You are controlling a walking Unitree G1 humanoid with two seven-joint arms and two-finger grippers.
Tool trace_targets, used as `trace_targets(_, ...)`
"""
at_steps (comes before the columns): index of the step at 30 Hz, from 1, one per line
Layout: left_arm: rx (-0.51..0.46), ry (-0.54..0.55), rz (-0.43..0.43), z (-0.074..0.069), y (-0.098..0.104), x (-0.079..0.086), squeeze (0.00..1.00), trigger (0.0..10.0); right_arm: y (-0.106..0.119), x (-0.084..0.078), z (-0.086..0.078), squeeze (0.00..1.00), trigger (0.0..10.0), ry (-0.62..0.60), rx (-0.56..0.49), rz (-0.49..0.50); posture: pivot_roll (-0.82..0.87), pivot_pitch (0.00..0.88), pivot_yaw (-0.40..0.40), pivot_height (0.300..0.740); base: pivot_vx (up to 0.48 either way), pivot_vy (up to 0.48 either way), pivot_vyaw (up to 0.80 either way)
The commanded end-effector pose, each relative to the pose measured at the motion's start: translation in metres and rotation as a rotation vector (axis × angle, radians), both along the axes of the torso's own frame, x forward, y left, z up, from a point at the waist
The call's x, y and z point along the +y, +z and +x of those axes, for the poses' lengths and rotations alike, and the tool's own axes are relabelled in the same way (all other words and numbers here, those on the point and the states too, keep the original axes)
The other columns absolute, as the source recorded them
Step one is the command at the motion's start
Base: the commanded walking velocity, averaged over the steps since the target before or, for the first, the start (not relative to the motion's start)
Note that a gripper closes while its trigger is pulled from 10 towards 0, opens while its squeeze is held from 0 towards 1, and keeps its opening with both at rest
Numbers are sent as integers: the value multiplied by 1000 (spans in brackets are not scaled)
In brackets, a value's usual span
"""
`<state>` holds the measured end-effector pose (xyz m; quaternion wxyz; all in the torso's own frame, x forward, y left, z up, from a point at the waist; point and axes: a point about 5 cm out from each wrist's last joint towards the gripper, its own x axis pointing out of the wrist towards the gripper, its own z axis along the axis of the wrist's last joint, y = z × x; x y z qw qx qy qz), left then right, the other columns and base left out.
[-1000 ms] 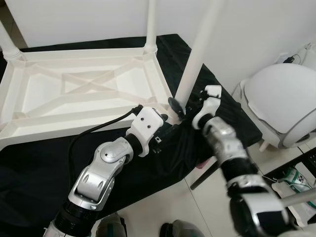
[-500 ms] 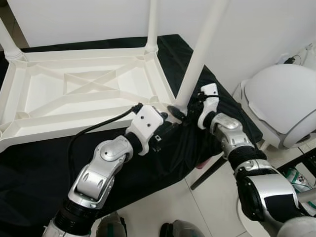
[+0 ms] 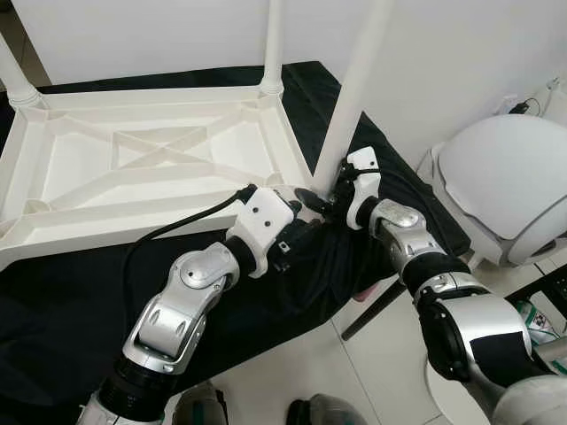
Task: Building children table
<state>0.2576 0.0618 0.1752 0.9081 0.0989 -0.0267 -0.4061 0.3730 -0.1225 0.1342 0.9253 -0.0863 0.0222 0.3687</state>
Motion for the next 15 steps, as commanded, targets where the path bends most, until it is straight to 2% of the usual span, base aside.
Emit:
trace_targets(1,0,19,1,1,0,1,0,10000,-1,-1,-1,0,0,15,1,-23,25,0,-65,740,0,0,0)
trace_targets(8,1,17,3,1,0,1,0,10000,-12,-16,-5,0,0,-22,25,-15,17,0,-62,740,0,0,0)
trace_targets(9,1,15,3,0,0,1,0,10000,-12,-18,-5,0,10000,-36,27,4,16,0,-62,740,0,0,0)
trace_targets(13,5,15,2,0,-1,1,0,10000,-10,-23,-4,0,10000,-104,32,96,14,0,-64,740,0,0,0)
trace_targets(15,6,15,2,0,-1,1,0,10000,-9,-23,-4,0,10000,-119,29,112,14,1,-66,740,0,0,0)
